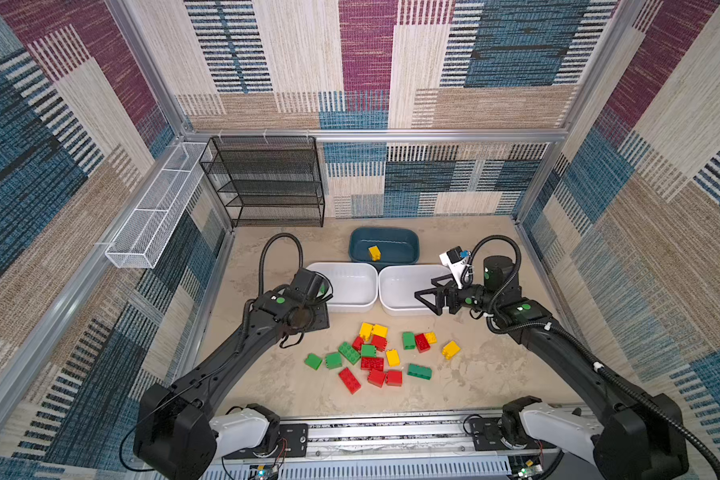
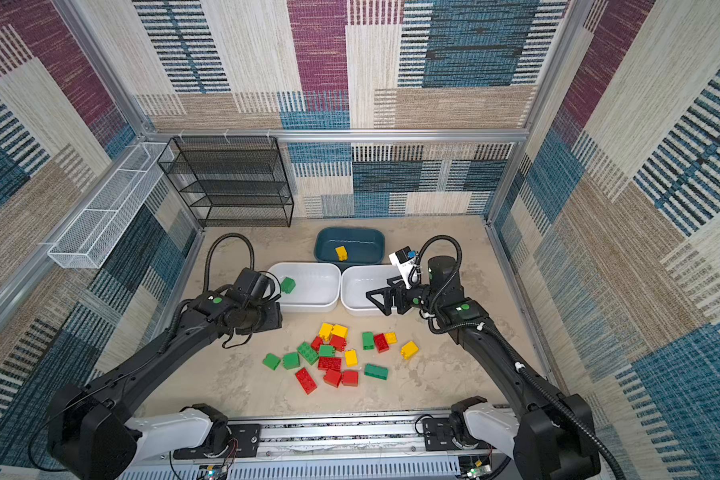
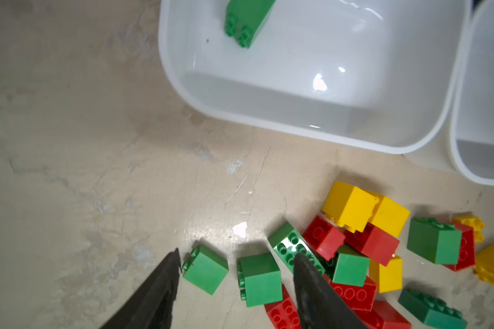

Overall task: Sort the legos into containers by color
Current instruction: 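Return the left gripper to the pile and grasp a green brick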

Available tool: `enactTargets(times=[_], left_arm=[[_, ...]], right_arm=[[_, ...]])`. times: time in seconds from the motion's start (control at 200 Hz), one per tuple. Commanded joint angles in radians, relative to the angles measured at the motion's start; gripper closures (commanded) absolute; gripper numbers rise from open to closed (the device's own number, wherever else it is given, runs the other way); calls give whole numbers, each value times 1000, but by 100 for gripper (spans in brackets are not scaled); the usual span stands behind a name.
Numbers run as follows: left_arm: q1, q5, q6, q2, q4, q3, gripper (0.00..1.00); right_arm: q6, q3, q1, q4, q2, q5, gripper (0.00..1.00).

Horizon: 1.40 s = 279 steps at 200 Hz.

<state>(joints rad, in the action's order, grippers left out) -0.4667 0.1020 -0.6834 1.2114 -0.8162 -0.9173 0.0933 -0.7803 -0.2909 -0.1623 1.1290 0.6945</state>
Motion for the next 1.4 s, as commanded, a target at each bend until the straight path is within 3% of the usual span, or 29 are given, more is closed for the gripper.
enactTargets(times=[0.0,0.336,0.711,1.042,1.212,1.392], left_arm=[[-9,40,-268,-24,-29,55,36],[-38,56,-517,104,-34,109,30],[-106,72,-622,220,-34,129,40],[-147,85,-669,260,-29,157,53],[-154,95,-665,249,-23,162,65],[-153,122,-578,194,-35,135,69]], right_arm=[[17,9,-7,49,10,21,1],[13,17,-10,63,38,34,1],[8,31,-9,63,48,30,1],[-3,26,-9,52,58,29,1],[-4,24,-9,50,61,30,1],[-4,12,-9,46,57,25,1]])
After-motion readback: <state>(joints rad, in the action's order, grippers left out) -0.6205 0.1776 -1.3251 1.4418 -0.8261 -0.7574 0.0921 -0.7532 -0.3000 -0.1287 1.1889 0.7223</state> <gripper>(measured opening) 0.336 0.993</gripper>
